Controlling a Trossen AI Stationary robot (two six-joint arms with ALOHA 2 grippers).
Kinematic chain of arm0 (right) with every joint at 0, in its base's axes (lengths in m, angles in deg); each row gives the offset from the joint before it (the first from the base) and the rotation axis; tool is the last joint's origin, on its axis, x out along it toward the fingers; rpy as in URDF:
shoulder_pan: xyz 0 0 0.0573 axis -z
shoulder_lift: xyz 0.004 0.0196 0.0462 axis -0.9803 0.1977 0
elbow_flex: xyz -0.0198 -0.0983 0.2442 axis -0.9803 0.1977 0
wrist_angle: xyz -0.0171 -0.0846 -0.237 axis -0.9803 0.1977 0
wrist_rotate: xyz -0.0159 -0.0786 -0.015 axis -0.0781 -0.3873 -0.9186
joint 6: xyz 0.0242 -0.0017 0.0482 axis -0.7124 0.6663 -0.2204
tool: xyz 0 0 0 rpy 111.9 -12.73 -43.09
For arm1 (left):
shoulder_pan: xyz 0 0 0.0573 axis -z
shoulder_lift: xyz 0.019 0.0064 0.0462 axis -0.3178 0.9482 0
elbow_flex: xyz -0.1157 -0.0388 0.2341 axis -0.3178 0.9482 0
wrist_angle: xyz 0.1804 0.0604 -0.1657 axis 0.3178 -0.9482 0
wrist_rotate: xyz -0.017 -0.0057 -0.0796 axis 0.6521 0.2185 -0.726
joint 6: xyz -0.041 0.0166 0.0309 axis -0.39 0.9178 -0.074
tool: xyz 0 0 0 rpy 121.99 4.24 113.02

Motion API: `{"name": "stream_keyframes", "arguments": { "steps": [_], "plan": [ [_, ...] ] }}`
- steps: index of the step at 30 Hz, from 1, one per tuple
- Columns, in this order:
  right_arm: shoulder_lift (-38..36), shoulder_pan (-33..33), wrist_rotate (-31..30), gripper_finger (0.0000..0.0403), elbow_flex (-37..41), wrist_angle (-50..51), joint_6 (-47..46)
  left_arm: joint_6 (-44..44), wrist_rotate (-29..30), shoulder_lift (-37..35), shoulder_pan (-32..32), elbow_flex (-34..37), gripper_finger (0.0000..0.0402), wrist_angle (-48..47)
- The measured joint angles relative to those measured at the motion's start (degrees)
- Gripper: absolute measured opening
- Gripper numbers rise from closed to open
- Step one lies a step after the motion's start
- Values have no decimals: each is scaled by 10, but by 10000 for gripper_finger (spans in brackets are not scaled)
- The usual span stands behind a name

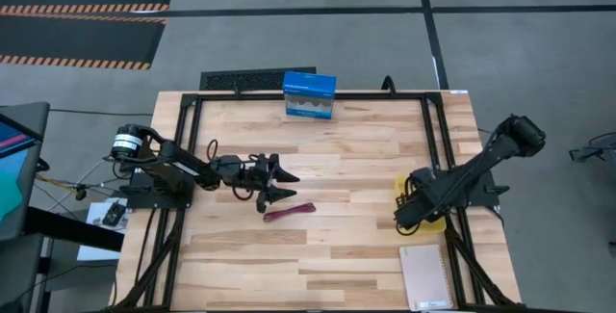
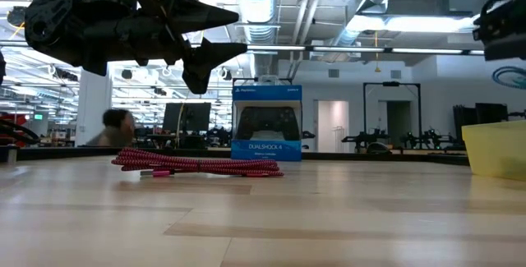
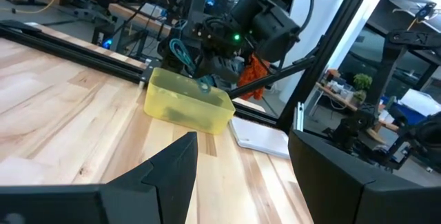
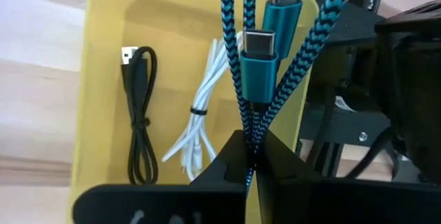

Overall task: Pick and place USB-C Cables
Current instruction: Put the blue charger cable into the yellow bin

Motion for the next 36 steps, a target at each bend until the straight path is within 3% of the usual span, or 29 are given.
{"name": "stream_keyframes", "arguments": {
  "steps": [12, 36],
  "plan": [
    [-5, 0, 18, 17, 71, -100, 9, 0, 16, 0, 0, 0, 214, -4],
    [-3, 9, 45, 24, 92, -116, 10, 0, 17, 0, 0, 0, 214, -4]
  ]
}}
